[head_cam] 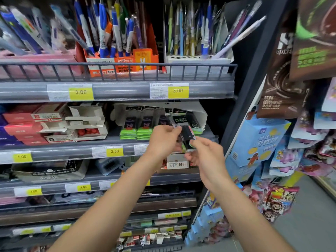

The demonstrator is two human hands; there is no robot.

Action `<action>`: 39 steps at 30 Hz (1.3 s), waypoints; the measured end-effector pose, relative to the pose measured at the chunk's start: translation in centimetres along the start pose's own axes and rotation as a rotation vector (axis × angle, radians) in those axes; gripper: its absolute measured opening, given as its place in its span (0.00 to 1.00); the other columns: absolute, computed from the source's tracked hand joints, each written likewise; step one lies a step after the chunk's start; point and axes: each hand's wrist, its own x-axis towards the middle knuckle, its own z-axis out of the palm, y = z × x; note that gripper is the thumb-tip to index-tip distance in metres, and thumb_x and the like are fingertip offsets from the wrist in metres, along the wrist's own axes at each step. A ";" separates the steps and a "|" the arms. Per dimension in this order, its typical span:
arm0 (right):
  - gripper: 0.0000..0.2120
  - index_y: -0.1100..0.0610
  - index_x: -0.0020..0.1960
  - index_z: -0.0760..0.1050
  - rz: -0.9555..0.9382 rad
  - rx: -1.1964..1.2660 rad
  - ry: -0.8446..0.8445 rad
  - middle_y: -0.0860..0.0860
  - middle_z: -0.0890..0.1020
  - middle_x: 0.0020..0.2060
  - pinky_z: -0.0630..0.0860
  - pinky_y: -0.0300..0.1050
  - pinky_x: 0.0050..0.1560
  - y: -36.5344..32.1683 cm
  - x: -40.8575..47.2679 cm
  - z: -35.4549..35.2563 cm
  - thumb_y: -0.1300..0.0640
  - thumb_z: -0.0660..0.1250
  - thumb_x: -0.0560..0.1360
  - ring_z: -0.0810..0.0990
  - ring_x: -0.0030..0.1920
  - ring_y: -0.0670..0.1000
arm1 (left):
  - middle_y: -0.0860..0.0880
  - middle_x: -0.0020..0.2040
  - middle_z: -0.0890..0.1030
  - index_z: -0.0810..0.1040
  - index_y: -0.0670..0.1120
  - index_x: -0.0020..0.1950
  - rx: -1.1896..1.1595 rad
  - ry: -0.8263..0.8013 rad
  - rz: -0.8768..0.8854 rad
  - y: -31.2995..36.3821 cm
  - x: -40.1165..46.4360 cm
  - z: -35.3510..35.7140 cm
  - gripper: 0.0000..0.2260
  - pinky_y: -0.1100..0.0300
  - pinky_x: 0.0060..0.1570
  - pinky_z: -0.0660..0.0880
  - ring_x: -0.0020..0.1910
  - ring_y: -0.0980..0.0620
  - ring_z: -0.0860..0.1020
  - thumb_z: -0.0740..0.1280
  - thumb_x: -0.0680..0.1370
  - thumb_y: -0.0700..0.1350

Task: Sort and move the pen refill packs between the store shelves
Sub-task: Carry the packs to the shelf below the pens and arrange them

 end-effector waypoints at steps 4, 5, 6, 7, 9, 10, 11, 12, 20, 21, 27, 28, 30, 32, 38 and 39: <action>0.04 0.63 0.44 0.80 0.034 0.051 0.076 0.57 0.81 0.29 0.78 0.40 0.32 -0.8 2.1 0.0 0.65 0.68 0.76 0.77 0.27 0.51 | 0.56 0.37 0.84 0.77 0.44 0.71 0.503 0.185 0.326 -1.2 0.2 -1.1 0.18 0.58 0.44 0.78 0.33 0.59 0.80 0.68 0.81 0.45; 0.03 0.63 0.45 0.80 0.030 0.070 0.092 0.57 0.82 0.30 0.78 0.40 0.32 -1.0 2.6 0.0 0.65 0.68 0.76 0.77 0.27 0.51 | 0.58 0.41 0.83 0.79 0.45 0.69 0.578 0.197 0.427 -1.6 0.1 -1.2 0.16 0.61 0.46 0.76 0.36 0.58 0.79 0.68 0.81 0.45; 0.02 0.63 0.47 0.80 0.028 0.086 0.114 0.57 0.83 0.31 0.78 0.40 0.33 -1.1 3.2 0.1 0.65 0.68 0.76 0.78 0.27 0.51 | 0.55 0.46 0.83 0.81 0.45 0.67 0.648 0.211 0.529 -2.0 0.1 -1.3 0.15 0.61 0.50 0.74 0.42 0.56 0.78 0.68 0.81 0.43; 0.03 0.63 0.50 0.80 0.029 0.099 0.138 0.57 0.84 0.31 0.78 0.39 0.33 -1.3 3.8 0.1 0.65 0.68 0.77 0.79 0.28 0.51 | 0.51 0.50 0.83 0.82 0.44 0.66 0.719 0.229 0.616 -2.3 0.3 -1.4 0.14 0.60 0.55 0.71 0.49 0.51 0.78 0.69 0.81 0.42; 0.06 0.61 0.54 0.77 0.029 0.103 0.178 0.56 0.85 0.31 0.79 0.39 0.32 -1.5 4.8 0.3 0.64 0.69 0.78 0.82 0.28 0.51 | 0.44 0.54 0.81 0.82 0.41 0.65 0.861 0.246 0.732 -2.4 0.9 -1.6 0.14 0.55 0.59 0.70 0.56 0.42 0.76 0.69 0.81 0.40; 0.08 0.60 0.56 0.75 0.024 0.087 0.193 0.56 0.86 0.32 0.80 0.40 0.32 -1.3 5.2 0.4 0.63 0.69 0.78 0.83 0.29 0.51 | 0.42 0.55 0.81 0.82 0.41 0.66 0.943 0.230 0.750 -2.3 1.3 -1.7 0.14 0.50 0.58 0.71 0.56 0.39 0.76 0.69 0.81 0.40; 0.10 0.58 0.57 0.73 0.011 0.048 0.206 0.56 0.86 0.33 0.81 0.43 0.33 -1.1 5.4 0.3 0.61 0.70 0.78 0.84 0.29 0.52 | 0.41 0.55 0.81 0.81 0.42 0.68 1.028 0.195 0.736 -2.0 1.7 -1.8 0.15 0.46 0.58 0.73 0.57 0.37 0.76 0.68 0.81 0.42; 0.10 0.55 0.57 0.71 -0.010 -0.025 0.209 0.55 0.86 0.35 0.83 0.47 0.36 -0.8 5.5 0.2 0.57 0.70 0.79 0.85 0.30 0.53 | 0.40 0.56 0.82 0.79 0.43 0.70 1.110 0.154 0.700 -1.8 2.1 -2.0 0.16 0.44 0.57 0.73 0.57 0.36 0.77 0.67 0.82 0.44; 0.16 0.48 0.67 0.71 -0.852 -1.091 0.110 0.49 0.76 0.51 0.77 0.50 0.38 1.1 3.6 -3.9 0.46 0.61 0.82 0.78 0.37 0.52 | 0.42 0.53 0.85 0.81 0.44 0.64 1.268 0.090 0.653 -1.8 3.4 -3.4 0.15 0.47 0.51 0.75 0.52 0.37 0.82 0.62 0.86 0.52; 0.16 0.51 0.68 0.73 -0.949 -1.204 0.081 0.51 0.74 0.56 0.78 0.50 0.34 1.1 3.6 -3.9 0.50 0.63 0.82 0.79 0.37 0.54 | 0.43 0.53 0.85 0.82 0.46 0.64 1.286 0.097 0.654 -1.8 3.5 -3.5 0.16 0.47 0.52 0.76 0.53 0.38 0.83 0.62 0.86 0.54; 0.18 0.58 0.61 0.83 -1.027 -1.455 0.087 0.54 0.84 0.58 0.75 0.49 0.26 0.1 5.5 -2.4 0.68 0.73 0.72 0.82 0.30 0.62 | 0.47 0.58 0.87 0.83 0.54 0.66 1.329 0.117 0.581 -1.3 4.2 -3.8 0.21 0.45 0.66 0.67 0.61 0.41 0.80 0.61 0.83 0.63; 0.18 0.58 0.61 0.83 -1.006 -1.496 0.091 0.54 0.84 0.57 0.73 0.47 0.26 -0.2 5.8 -2.1 0.68 0.73 0.71 0.81 0.29 0.62 | 0.47 0.57 0.87 0.84 0.53 0.64 1.313 0.118 0.584 -1.2 4.3 -4.0 0.21 0.45 0.66 0.66 0.61 0.40 0.80 0.61 0.82 0.64; 0.18 0.58 0.61 0.83 -0.950 -1.577 0.103 0.55 0.84 0.57 0.68 0.46 0.28 -0.5 6.3 -1.7 0.66 0.74 0.71 0.81 0.29 0.63 | 0.47 0.57 0.87 0.86 0.53 0.61 1.294 0.097 0.575 -0.9 4.5 -4.1 0.21 0.43 0.66 0.66 0.63 0.39 0.79 0.62 0.81 0.65; 0.18 0.58 0.61 0.83 -0.921 -1.620 0.106 0.56 0.84 0.56 0.64 0.46 0.29 -0.5 6.7 -1.7 0.65 0.74 0.71 0.81 0.29 0.63 | 0.49 0.64 0.84 0.84 0.55 0.65 1.311 0.073 0.560 -0.8 4.7 -4.1 0.22 0.41 0.69 0.65 0.67 0.39 0.76 0.60 0.82 0.65; 0.18 0.59 0.65 0.80 -0.993 -1.538 0.075 0.54 0.83 0.60 0.70 0.48 0.25 0.2 6.8 -2.3 0.64 0.70 0.76 0.80 0.28 0.63 | 0.50 0.69 0.80 0.81 0.59 0.69 1.403 0.082 0.608 -1.8 4.3 -3.4 0.20 0.42 0.67 0.64 0.72 0.40 0.70 0.58 0.83 0.64; 0.18 0.58 0.67 0.78 -0.984 -1.541 0.069 0.53 0.82 0.62 0.71 0.48 0.26 0.6 6.7 -2.4 0.63 0.68 0.78 0.80 0.29 0.63 | 0.50 0.67 0.81 0.80 0.59 0.69 1.414 0.088 0.602 -1.9 4.3 -3.3 0.20 0.41 0.67 0.65 0.71 0.40 0.71 0.58 0.84 0.64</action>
